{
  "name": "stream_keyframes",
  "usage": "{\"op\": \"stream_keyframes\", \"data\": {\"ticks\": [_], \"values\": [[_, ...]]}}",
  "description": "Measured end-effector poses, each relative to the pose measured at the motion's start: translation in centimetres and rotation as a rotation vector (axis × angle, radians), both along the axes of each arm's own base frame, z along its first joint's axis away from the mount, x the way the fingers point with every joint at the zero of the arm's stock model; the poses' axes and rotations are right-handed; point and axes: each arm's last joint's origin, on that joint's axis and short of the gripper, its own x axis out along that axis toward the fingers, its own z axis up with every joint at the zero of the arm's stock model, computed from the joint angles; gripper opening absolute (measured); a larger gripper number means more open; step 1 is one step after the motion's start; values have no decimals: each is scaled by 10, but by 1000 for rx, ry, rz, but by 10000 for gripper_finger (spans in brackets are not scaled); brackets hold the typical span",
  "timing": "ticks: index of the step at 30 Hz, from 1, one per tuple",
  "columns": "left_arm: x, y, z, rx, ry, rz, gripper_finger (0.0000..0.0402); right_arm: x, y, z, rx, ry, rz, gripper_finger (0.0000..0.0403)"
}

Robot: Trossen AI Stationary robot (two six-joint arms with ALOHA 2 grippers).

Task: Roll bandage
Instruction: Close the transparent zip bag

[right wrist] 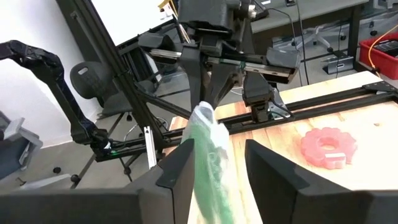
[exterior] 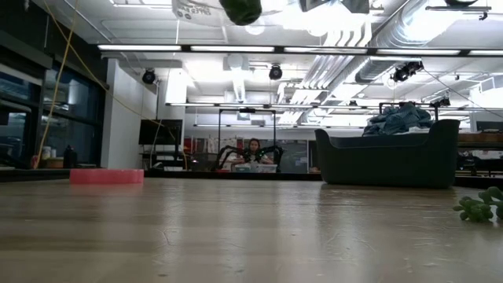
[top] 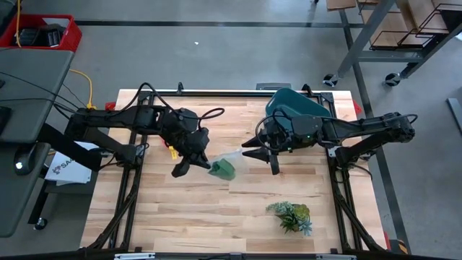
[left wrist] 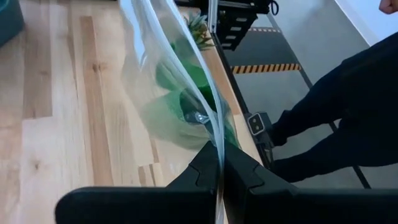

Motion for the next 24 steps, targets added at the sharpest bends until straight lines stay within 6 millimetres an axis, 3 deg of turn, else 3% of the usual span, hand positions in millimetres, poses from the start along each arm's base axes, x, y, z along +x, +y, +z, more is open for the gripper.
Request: {"op": "stream_keyframes", "data": {"ticks": [24], "values": [[7,0,-3,12,-16,-10,0,0,1,1,15,-6,36,128]]}}
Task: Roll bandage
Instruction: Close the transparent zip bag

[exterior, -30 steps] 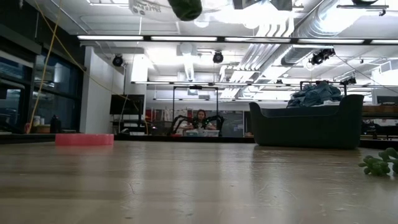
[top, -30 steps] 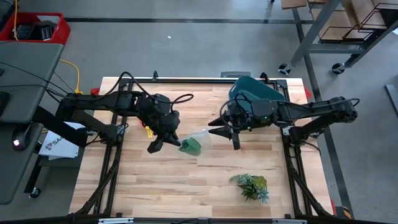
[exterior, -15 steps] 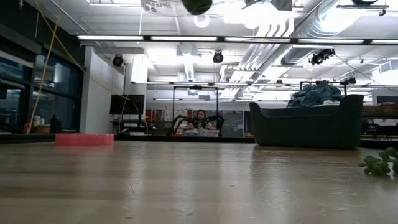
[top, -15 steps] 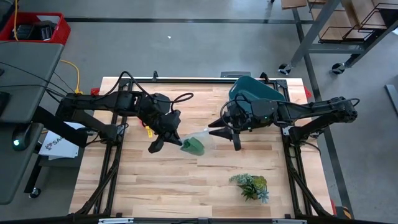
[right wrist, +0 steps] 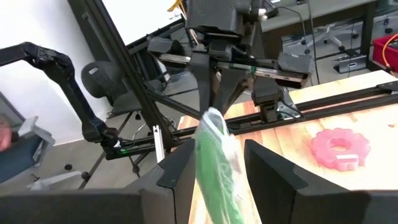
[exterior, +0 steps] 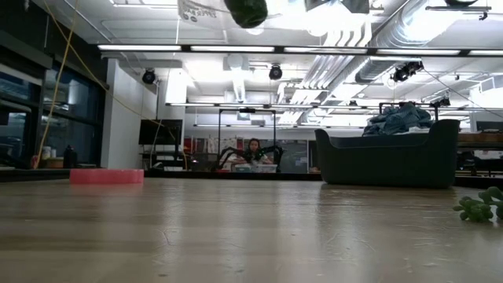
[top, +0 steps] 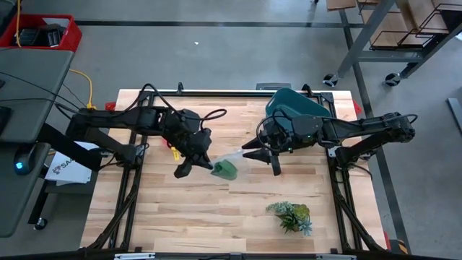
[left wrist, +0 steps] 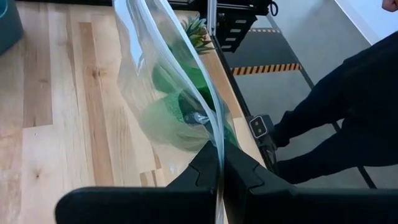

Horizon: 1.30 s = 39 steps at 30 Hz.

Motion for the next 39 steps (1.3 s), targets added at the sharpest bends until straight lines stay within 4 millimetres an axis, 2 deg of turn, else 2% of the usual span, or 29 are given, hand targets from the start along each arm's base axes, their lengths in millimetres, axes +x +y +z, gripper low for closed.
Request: {"op": "stream_keyframes", "data": {"ticks": [15,32,39], "values": [[2,0,-1,-19,9,19,0,0,0,0,0,2,4,128],[-4,1,3,9,-3,36,0,0,0,0,-7,-2,5,128],[-4,1,2,10,4,36,0,0,0,2,-4,-25,5,97]]}}
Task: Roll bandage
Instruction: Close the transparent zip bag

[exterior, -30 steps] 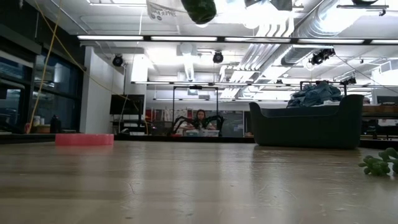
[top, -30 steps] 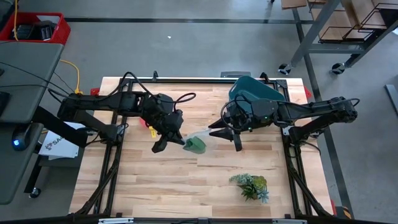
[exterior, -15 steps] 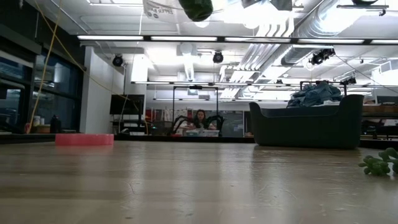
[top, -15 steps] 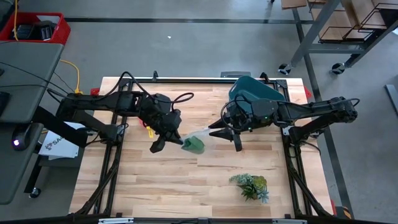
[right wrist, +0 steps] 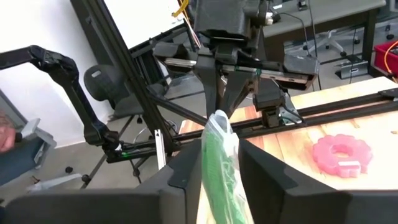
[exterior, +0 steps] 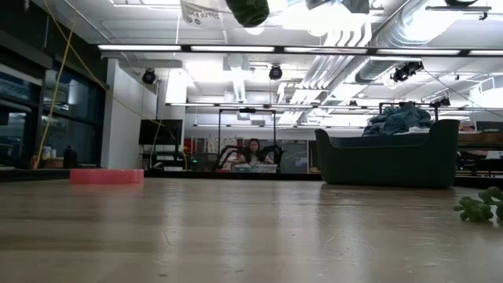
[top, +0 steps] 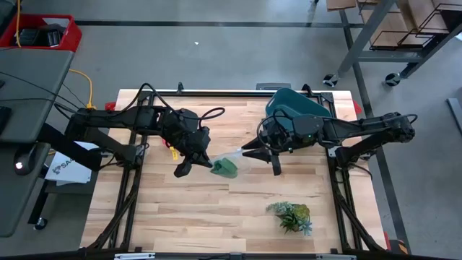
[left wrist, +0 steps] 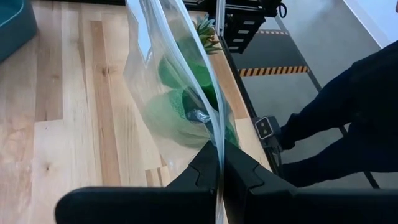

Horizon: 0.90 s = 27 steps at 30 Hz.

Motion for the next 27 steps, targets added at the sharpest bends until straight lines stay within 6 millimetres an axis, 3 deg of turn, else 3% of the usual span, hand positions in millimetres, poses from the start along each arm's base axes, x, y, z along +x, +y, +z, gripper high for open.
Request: {"op": "stream_keyframes", "data": {"ticks": [6,27], "values": [[0,0,0,11,-2,14,0,0,0,0,0,4,0,70],[2,0,2,5,-23,21,0,0,0,-2,-50,8,-1,65]]}}
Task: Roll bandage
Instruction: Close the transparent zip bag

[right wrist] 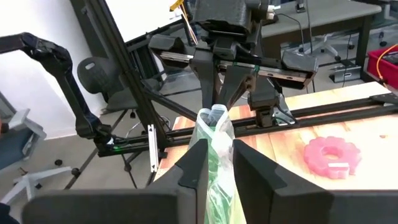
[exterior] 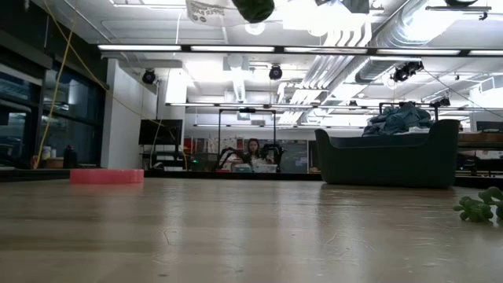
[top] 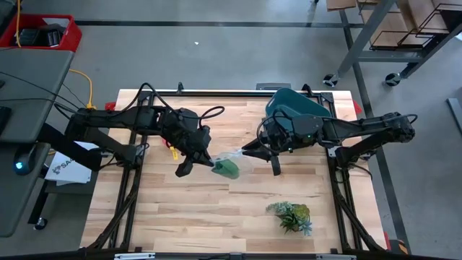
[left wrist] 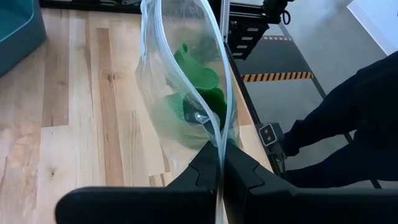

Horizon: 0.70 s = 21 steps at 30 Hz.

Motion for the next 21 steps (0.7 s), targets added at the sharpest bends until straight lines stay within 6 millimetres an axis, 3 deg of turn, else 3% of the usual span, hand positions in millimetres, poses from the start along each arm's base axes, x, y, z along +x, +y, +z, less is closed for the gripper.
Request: {"op": "stream_keyframes", "data": {"ticks": [5,14,21], "values": [[0,0,0,0,3,0,0,0,0,0,-32,-6,5,11],[0,0,0,-47,30,40,4,0,-2,0,-58,-10,-28,0],[-7,1,-8,-97,166,105,66,-4,-11,4,-61,-10,-56,0]]}}
